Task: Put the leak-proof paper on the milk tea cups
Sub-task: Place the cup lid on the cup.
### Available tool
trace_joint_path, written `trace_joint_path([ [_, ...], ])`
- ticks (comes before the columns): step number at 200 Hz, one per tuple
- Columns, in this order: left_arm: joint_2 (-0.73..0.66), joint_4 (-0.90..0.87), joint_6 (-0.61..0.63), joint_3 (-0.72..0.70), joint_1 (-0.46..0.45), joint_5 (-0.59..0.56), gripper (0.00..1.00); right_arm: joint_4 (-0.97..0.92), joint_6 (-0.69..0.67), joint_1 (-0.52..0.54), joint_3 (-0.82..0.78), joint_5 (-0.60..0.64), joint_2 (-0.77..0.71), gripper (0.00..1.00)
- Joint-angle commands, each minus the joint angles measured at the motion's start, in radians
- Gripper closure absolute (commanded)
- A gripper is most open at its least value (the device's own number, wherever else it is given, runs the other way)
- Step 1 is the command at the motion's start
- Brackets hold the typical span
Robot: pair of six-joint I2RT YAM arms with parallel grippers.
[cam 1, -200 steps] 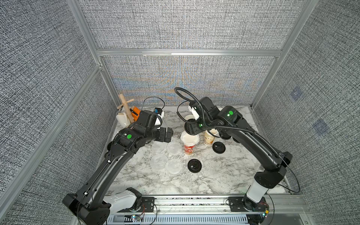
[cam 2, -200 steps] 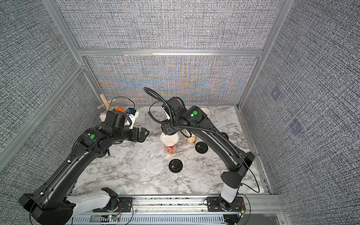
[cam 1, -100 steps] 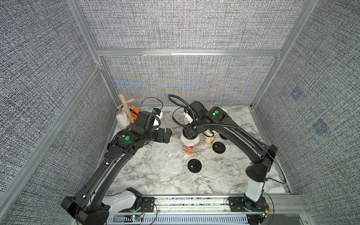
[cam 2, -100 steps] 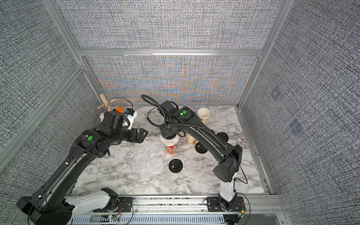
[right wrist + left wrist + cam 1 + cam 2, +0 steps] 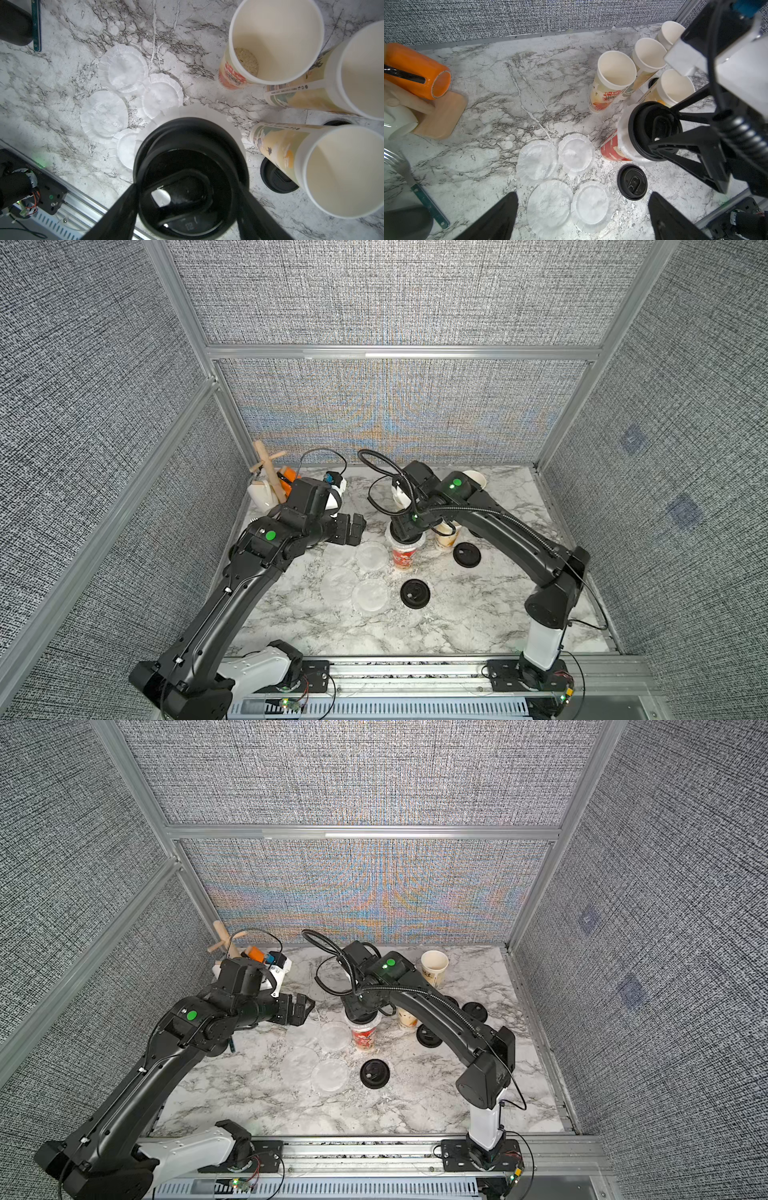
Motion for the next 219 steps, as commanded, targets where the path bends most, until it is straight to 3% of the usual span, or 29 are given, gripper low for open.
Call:
trace_joint_path([
  [1,-0.004,0.004,0.009,-0.002,0.003,0.000,0.01,0.029,-0.014,-0.002,-0.001,-0.004,0.008,0.29],
  [219,-0.011,0.003,0.016,-0.015,0.012,0.002,0.01,0.059,-0.009,-0.007,-0.080,-0.018,0.008,0.29],
])
